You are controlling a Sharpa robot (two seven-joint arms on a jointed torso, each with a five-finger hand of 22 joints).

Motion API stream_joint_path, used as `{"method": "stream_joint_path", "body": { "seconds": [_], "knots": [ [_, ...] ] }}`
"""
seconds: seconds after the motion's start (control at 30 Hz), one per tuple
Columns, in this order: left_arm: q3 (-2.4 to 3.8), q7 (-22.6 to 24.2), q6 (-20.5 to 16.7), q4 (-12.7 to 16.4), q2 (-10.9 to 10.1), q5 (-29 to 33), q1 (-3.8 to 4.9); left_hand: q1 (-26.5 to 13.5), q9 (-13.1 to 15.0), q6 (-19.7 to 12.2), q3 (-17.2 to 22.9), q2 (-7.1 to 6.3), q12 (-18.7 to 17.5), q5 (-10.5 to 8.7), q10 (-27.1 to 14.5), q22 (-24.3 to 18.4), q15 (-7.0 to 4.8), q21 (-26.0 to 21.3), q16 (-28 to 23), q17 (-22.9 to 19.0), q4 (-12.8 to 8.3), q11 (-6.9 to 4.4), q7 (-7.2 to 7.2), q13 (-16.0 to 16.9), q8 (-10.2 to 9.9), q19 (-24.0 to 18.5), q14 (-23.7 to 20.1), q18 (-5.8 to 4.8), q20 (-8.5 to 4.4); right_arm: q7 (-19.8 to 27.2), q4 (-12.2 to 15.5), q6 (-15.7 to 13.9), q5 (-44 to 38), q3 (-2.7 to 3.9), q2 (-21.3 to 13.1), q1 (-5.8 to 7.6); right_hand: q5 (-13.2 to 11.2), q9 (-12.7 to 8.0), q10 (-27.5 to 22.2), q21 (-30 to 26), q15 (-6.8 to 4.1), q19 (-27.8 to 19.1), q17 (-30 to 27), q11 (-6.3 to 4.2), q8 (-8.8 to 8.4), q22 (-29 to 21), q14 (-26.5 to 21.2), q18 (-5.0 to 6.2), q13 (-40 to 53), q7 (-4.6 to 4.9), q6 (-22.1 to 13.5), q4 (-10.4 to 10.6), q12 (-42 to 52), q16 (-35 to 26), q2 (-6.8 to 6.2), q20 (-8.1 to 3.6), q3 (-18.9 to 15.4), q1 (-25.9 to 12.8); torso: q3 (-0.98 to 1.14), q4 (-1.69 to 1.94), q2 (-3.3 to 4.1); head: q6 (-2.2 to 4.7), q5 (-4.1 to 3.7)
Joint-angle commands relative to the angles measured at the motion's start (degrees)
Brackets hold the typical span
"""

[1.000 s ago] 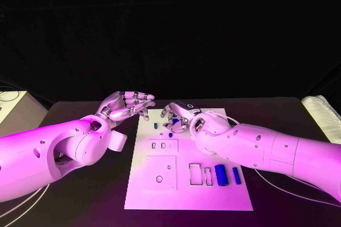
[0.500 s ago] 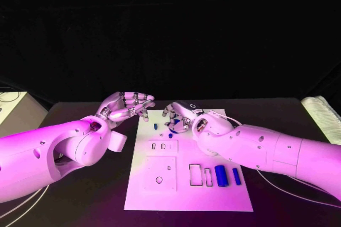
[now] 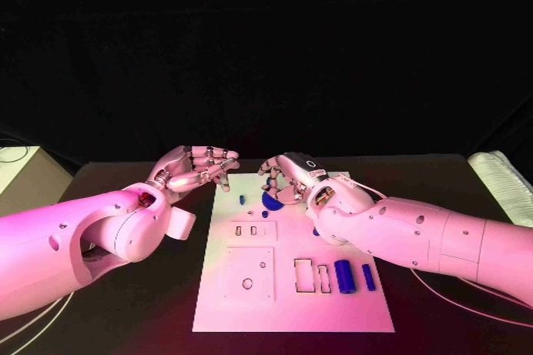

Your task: Assemble the parts on the task board

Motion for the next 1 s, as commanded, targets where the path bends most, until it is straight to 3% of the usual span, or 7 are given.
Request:
{"method": "stream_joint_path", "body": {
  "seconds": [0.03, 0.3, 0.4, 0.5, 0.53, 0.67, 1.0],
  "knots": [
    [0.04, 0.3, 0.7, 0.1, 0.0, -0.1, 0.07, 0.0, 0.1, 0.0, 0.2, 0.0, -0.2, -0.19, -0.1, 0.1, -0.31, 0.1, 0.4, 0.0, 0.0, 0.06, 0.2, 0.0, 0.2, -0.5, -0.2, 0.76, 0.02, 1.3, 1.4, -2.4, 0.4, 0.13, -1.2, 0.16, 0.3, 0.1, -0.3, 0.1, -0.19, 6.1, 11.7, 0.01, 0.3, 15.1, 5.3, -0.82, -0.2, 0.04, 0.3, -0.2, -0.4, -0.3, -0.05, -0.35, 0.3, -0.2, 0.03, -0.02, -0.02, 0.02, -0.07],
    [0.04, 0.3, 0.9, 0.2, -0.3, -0.1, 0.07, 0.0, 0.1, -0.1, 0.3, -0.05, -0.2, -0.22, -0.1, 0.2, -0.3, 0.3, 0.4, -0.1, 0.0, 0.06, 0.2, 0.0, 0.2, -0.6, -0.2, 0.77, 0.04, -2.8, 7.3, 2.9, -0.2, 0.46, -6.3, 0.63, -0.7, 0.2, 0.7, 0.1, -0.23, 6.1, 11.5, -0.08, 0.52, 15.1, 5.3, -0.82, -0.4, -0.07, 0.5, -0.2, -0.1, -0.3, -0.9, -0.35, -0.6, -1.2, -0.01, -0.02, 0.0, -0.09, 0.05],
    [0.03, 0.3, 0.9, 0.3, -0.4, -0.1, 0.07, 0.0, 0.1, 0.0, 0.3, -0.05, -0.2, -0.22, -0.1, 0.2, -0.3, 0.3, 0.4, -0.1, 0.0, 0.06, 0.19, 0.0, 0.2, -0.7, -0.2, 0.77, 0.05, -6.1, 9.6, 6.0, -2.0, 0.52, -8.1, 0.89, -1.1, 0.3, 0.8, 0.1, -0.34, 6.1, 11.3, -0.24, 0.68, 15.1, 5.2, -0.82, 3.6, -0.25, -0.2, -0.8, 5.0, -0.4, -1.47, -0.49, -3.8, -2.0, -0.03, -0.04, 0.03, -0.09, 0.07],
    [0.03, 0.3, 1.0, 0.3, -0.4, -0.1, 0.06, 0.0, 0.1, 0.0, 0.3, -0.05, -0.2, -0.22, -0.1, 0.2, -0.3, 0.3, 0.4, -0.1, 0.0, 0.06, 0.18, 0.0, 0.2, -0.7, -0.2, 0.77, 0.05, -9.3, 11.1, 8.5, -3.9, 0.55, -9.2, 1.04, -1.6, 0.4, 7.3, 0.1, 0.23, 6.1, 12.4, 0.52, 1.3, 15.1, 5.5, -0.82, 27.3, 0.45, -2.2, -0.3, 33.7, 0.0, -0.34, 0.09, -11.6, -1.7, -0.01, 0.03, 0.01, -0.1, -0.11],
    [0.03, 0.3, 1.0, 0.3, -0.4, -0.1, 0.06, 0.0, 0.1, 0.0, 0.3, -0.05, -0.2, -0.22, -0.1, 0.2, -0.3, 0.3, 0.4, -0.1, 0.0, 0.06, 0.18, 0.0, 0.2, -0.7, -0.2, 0.77, 0.05, -10.2, 11.4, 9.2, -4.4, 0.55, -9.4, 1.06, -1.6, 0.4, 7.8, 0.1, 0.42, 6.1, 12.7, 0.65, 1.64, 15.1, 5.5, -0.82, 30.4, 0.6, -2.5, 0.2, 37.4, 0.1, 0.28, 0.22, -13.6, -1.0, 0.0, 0.03, 0.01, -0.11, -0.1],
    [0.03, 0.3, 1.1, 0.4, -0.4, -0.1, 0.06, 0.0, 0.1, 0.0, 0.3, -0.05, -0.2, -0.22, -0.1, 0.2, -0.3, 0.3, 0.4, -0.1, 0.0, 0.06, 0.18, 0.0, 0.2, -0.7, -0.2, 0.77, 0.05, -13.3, 11.8, 11.0, -6.1, 0.5, -9.6, 1.07, -1.6, 0.4, 12.5, 0.1, 0.77, 6.1, 14.3, 1.05, 2.41, 15.1, 5.9, -0.82, 38.2, 0.85, -3.3, 1.8, 47.1, 0.8, 1.03, 0.53, -18.4, 0.2, -0.01, 0.23, 0.11, -0.18, -0.21],
    [0.03, 0.2, 1.2, 0.3, -0.3, -0.2, 0.06, 0.0, 0.1, 0.0, 0.3, -0.07, -0.2, -0.23, -0.2, 0.2, -0.3, 0.3, 0.4, -0.1, 0.0, 0.05, 0.16, 0.0, 0.2, -0.7, -0.2, 0.77, 0.05, -17.3, 9.9, 9.9, -8.7, 0.26, -7.4, 0.69, -1.3, 0.4, 15.1, 0.1, 0.83, 6.1, 15.1, 1.08, 2.98, 15.1, 6.1, -0.82, 41.3, 0.85, -3.3, 2.7, 50.8, 1.0, 1.62, 0.61, -19.6, 1.4, -0.06, 0.32, 0.11, -0.2, -0.4]
  ]
}}
